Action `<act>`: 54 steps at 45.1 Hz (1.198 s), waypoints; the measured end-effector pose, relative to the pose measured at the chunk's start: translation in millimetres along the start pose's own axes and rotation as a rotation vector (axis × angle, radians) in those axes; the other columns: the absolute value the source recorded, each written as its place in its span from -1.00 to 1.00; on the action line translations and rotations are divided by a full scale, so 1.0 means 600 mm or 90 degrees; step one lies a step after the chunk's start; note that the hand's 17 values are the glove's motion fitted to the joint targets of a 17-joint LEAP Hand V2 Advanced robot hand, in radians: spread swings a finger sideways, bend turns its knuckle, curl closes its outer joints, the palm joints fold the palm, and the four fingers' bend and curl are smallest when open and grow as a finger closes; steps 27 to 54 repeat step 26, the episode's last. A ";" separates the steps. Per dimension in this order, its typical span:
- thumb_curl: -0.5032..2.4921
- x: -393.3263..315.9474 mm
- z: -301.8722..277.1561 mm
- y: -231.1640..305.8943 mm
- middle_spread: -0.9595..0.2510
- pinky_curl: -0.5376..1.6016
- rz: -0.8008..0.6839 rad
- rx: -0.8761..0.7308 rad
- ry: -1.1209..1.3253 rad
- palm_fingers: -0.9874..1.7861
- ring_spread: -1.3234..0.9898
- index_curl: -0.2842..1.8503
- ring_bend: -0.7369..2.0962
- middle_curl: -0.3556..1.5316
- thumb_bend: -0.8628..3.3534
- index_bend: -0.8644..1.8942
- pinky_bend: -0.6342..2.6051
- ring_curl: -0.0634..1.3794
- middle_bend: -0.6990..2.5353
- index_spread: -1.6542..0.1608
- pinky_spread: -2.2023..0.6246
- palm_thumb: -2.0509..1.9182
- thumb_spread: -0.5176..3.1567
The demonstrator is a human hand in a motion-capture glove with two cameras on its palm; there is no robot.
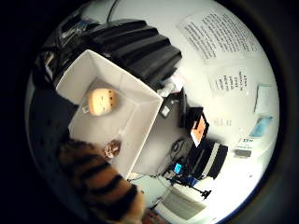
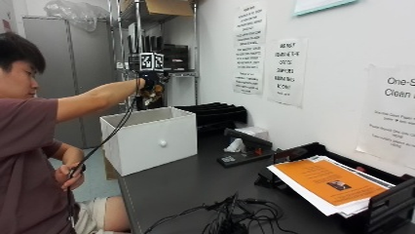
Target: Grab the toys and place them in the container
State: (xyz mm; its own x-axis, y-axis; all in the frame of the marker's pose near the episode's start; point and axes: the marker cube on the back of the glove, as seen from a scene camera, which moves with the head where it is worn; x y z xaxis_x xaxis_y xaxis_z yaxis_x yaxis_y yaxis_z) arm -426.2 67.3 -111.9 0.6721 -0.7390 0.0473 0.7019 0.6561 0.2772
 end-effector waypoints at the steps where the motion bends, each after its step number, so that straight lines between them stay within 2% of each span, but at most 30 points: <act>1: -0.03 0.002 0.004 0.001 -0.09 -0.02 0.001 -0.025 0.004 0.46 -0.19 -0.74 0.37 0.26 -0.59 -0.24 0.06 -0.04 -0.18 0.48 0.28 0.39 -0.46; 4: -0.06 0.013 0.020 0.014 -0.05 -0.03 -0.014 -0.155 0.033 0.39 -0.18 -0.73 0.36 0.24 -0.61 -0.26 0.05 -0.06 -0.23 0.51 0.28 0.34 -0.38; 5: -0.09 0.016 0.025 0.019 -0.04 -0.04 -0.016 -0.200 0.038 0.20 -0.18 -0.75 0.33 0.22 -0.64 -0.34 0.05 -0.08 -0.28 0.52 0.29 0.28 -0.32; 6: -0.12 0.019 0.029 0.024 0.00 -0.01 -0.009 -0.233 0.037 -0.08 -0.17 -0.73 0.30 0.20 -0.65 -0.37 0.06 -0.07 -0.34 0.54 0.32 0.24 -0.30; 7: -0.14 0.021 0.032 0.027 0.07 0.04 0.008 -0.249 0.029 -0.26 -0.13 -0.71 0.28 0.19 -0.65 -0.36 0.08 -0.03 -0.38 0.57 0.35 0.22 -0.28; 8: -0.15 0.022 0.034 0.028 0.12 0.05 0.028 -0.251 0.018 -0.34 -0.11 -0.69 0.26 0.17 -0.64 -0.34 0.10 -0.01 -0.40 0.58 0.37 0.20 -0.26; 9: -0.17 0.023 0.035 0.029 0.24 0.04 0.047 -0.244 0.009 -0.53 -0.06 -0.68 0.17 0.13 -0.65 -0.32 0.12 -0.07 -0.47 0.60 0.40 0.16 -0.25; 11: -0.20 0.027 0.033 0.030 0.36 -0.01 0.075 -0.216 -0.004 -0.60 -0.01 -0.68 0.05 0.06 -0.64 -0.32 0.11 -0.18 -0.51 0.62 0.44 0.12 -0.22; 17: -0.27 0.036 0.020 0.033 0.56 -0.08 0.089 -0.146 -0.029 -0.57 0.07 -0.66 -0.08 -0.06 -0.62 -0.33 0.07 -0.37 -0.52 0.64 0.52 0.07 -0.17; 25: -0.32 0.051 0.002 0.049 0.66 -0.13 0.080 -0.111 -0.025 -0.55 0.13 -0.64 -0.13 -0.16 -0.60 -0.32 0.00 -0.42 -0.51 0.64 0.56 0.05 -0.12; 54: -0.33 0.052 0.002 0.051 0.66 -0.13 0.083 -0.113 -0.023 -0.54 0.13 -0.63 -0.14 -0.17 -0.60 -0.32 -0.01 -0.43 -0.51 0.64 0.56 0.04 -0.11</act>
